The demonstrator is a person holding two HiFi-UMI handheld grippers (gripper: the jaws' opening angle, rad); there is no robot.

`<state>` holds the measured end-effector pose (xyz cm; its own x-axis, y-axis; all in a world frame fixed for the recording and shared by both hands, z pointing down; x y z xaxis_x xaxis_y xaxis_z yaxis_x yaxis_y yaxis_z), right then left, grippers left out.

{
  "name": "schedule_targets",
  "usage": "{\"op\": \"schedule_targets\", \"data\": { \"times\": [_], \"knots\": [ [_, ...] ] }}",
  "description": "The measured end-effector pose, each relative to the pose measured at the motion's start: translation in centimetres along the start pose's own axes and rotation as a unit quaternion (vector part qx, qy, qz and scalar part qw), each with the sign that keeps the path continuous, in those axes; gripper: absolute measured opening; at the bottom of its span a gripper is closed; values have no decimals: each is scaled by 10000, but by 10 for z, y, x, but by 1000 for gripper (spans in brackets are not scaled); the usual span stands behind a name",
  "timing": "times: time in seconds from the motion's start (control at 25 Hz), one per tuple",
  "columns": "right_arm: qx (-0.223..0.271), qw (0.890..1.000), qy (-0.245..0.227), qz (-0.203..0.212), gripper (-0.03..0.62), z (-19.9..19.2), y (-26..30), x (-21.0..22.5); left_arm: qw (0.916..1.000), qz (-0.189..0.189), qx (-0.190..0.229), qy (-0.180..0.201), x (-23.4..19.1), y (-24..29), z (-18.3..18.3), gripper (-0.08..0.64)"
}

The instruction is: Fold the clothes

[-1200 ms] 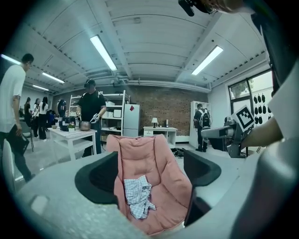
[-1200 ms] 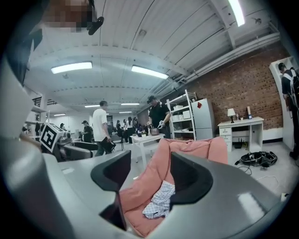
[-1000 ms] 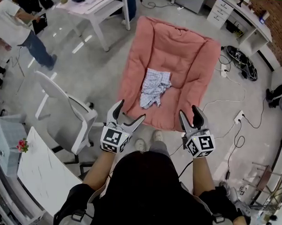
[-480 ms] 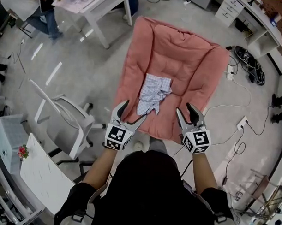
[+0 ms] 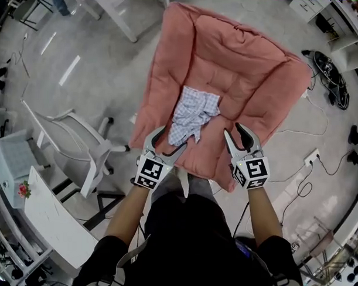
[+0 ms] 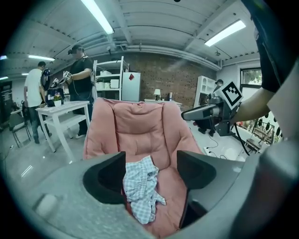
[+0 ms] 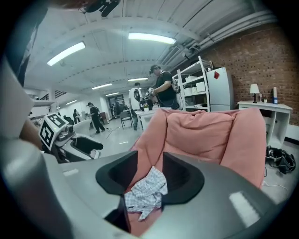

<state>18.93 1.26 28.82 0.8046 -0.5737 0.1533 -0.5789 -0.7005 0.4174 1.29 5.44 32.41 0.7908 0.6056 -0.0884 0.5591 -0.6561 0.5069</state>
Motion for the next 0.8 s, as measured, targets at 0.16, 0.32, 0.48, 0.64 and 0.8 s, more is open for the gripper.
{"op": "schedule_targets", "data": {
  "times": [0.16,0.32,0.48,0.64,0.8],
  "knots": [
    [-377,9992,1,137,161,-35,39,6,9994,-11,-300,-157,-5,16,-42,315],
    [-662,9977,63,151,156,-66,65,8,9975,-46,-677,-203,-18,36,-86,275],
    [-893,9957,201,106,147,-99,75,5,9944,-198,-1035,-59,-23,63,-130,242],
    [-1052,9936,407,-13,146,-126,72,3,9893,-445,-1382,149,-26,97,-171,219],
    [-1127,9923,493,-140,146,-141,61,3,9806,-762,-1738,493,-22,131,-205,215]
  ]
}}
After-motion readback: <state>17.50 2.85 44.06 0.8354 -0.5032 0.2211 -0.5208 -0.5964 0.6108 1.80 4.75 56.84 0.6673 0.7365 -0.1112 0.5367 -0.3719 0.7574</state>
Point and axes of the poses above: the fingertips, and each gripper's own axes: y forward along the fingers, x to its right, z out of its top, the point moved 1 cm from there along -y, backward along the fingers, and after that the axes turned 1 degree about x, right-handed, at the moved point
